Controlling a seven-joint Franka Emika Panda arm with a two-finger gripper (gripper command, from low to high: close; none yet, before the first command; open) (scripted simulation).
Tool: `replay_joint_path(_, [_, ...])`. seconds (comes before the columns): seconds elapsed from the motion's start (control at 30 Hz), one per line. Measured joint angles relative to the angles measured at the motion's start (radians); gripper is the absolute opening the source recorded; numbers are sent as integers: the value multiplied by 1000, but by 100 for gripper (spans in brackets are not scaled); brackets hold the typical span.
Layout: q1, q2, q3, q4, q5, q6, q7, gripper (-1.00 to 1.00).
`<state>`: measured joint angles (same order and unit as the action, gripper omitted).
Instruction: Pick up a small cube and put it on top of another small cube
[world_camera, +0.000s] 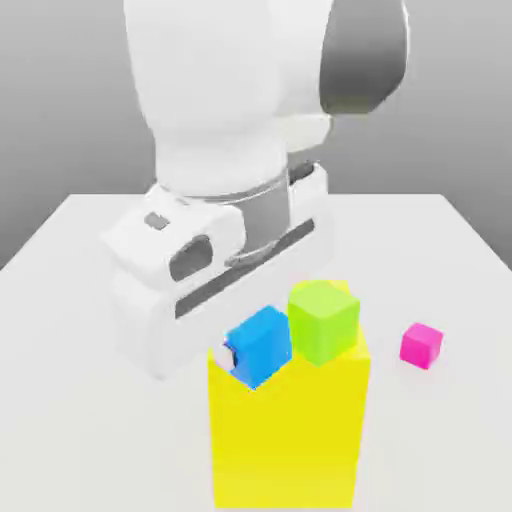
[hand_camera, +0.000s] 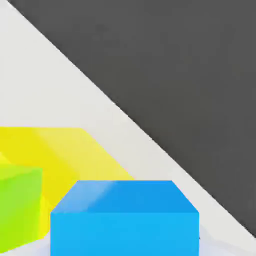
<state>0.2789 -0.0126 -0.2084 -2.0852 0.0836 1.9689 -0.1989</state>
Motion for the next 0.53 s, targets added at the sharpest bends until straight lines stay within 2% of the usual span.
replay_joint_path(0.17, [32, -166, 27, -83, -91, -20, -88, -100])
replay_joint_path(0.23, [33, -222, 36, -148, -117, 18, -101, -100])
replay_joint_path(0.33, [36, -209, 33, -235, -124, 129, -108, -100])
replay_joint_path(0.37, [36, -197, 32, -261, -123, 167, -110, 100])
replay_joint_path(0.53, [36, -197, 32, -261, -123, 167, -110, 100])
